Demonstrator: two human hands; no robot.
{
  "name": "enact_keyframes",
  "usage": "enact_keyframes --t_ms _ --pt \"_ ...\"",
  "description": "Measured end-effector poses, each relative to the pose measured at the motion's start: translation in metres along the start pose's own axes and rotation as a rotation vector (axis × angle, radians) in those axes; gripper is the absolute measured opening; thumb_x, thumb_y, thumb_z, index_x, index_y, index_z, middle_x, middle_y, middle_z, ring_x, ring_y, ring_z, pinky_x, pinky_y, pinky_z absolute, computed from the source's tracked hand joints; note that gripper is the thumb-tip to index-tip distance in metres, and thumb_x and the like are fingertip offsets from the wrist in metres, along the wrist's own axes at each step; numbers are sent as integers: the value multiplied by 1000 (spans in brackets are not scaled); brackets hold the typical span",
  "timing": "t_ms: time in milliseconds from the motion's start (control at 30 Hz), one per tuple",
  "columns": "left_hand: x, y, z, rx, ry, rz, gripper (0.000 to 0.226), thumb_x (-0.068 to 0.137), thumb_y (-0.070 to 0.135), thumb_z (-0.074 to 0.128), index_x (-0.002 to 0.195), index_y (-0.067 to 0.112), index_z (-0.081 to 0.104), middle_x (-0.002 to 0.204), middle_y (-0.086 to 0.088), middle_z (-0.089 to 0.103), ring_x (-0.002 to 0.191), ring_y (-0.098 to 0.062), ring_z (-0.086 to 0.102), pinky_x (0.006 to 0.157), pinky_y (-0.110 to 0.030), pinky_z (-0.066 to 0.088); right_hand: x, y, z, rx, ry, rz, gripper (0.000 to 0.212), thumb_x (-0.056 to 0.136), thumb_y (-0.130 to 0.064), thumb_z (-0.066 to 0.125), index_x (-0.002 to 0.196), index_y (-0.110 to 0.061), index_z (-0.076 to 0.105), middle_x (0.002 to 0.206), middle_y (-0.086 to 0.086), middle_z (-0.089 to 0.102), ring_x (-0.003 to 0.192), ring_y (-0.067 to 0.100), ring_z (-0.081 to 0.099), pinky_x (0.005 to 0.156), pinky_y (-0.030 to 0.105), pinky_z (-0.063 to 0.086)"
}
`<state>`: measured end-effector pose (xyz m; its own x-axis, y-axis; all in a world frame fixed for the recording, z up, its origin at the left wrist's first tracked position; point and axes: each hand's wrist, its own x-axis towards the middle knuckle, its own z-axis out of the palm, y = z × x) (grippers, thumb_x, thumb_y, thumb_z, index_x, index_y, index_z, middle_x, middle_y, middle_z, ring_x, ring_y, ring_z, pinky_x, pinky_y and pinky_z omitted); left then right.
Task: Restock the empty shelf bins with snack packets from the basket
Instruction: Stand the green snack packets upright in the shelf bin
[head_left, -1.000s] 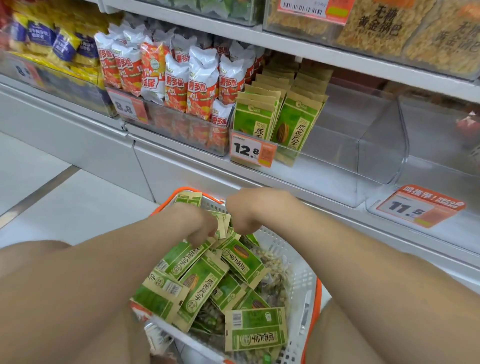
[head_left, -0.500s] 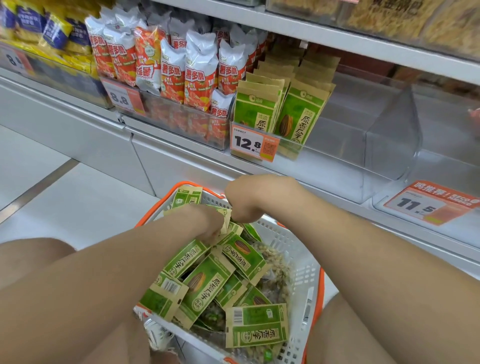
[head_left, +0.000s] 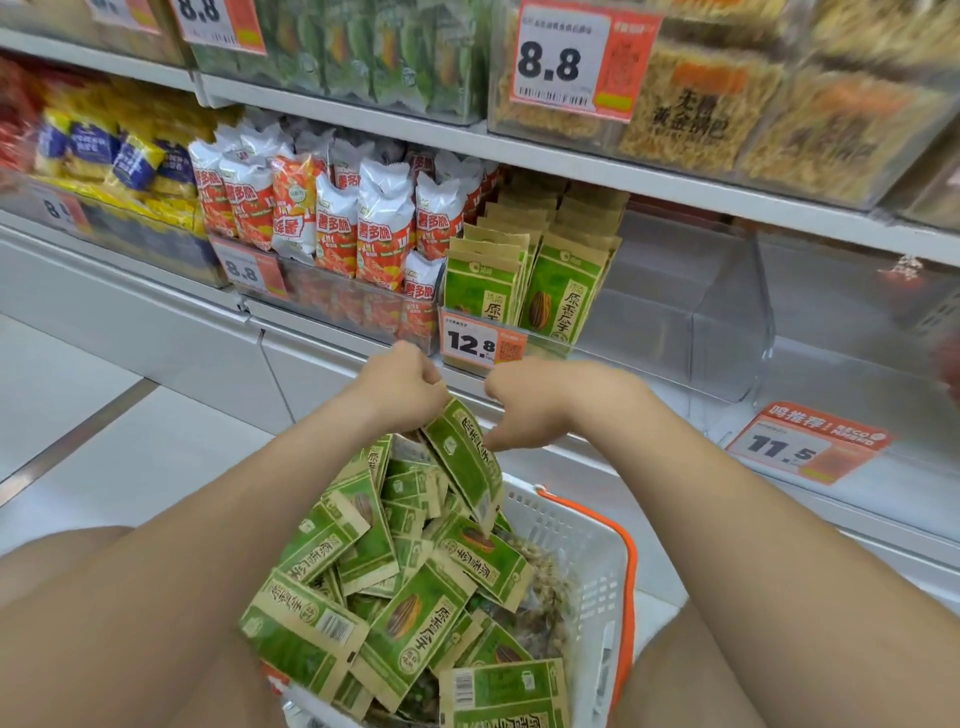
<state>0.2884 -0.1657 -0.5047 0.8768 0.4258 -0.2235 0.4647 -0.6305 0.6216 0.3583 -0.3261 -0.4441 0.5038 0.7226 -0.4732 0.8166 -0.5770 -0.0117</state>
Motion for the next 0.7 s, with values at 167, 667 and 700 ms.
enact_keyframes --t_ms 167,667,700 --pt "-13 31 -14 -892 -101 -243 21 94 -5 57 112 -14 63 91 -30 76 80 -38 78 64 -43 65 -11 7 -5 172 59 -36 79 76 -72 74 130 -19 50 117 -2 62 103 23 62 87 42 55" --pt "-7 68 -4 -788 398 262 54 101 58 56 87 9 72 83 -15 75 79 -39 73 71 -58 61 -28 39 -31 1051 516 -102 11 99 -30 72 107 -24 74 100 -6 80 94 12 77 90 39 62" --pt "-5 67 -4 -667 484 319 53 101 58 57 77 12 69 73 -10 72 70 -32 69 64 -53 57 -28 40 -32 1076 495 -107 12 99 -28 73 110 -23 73 102 -5 80 94 13 77 87 38 63"
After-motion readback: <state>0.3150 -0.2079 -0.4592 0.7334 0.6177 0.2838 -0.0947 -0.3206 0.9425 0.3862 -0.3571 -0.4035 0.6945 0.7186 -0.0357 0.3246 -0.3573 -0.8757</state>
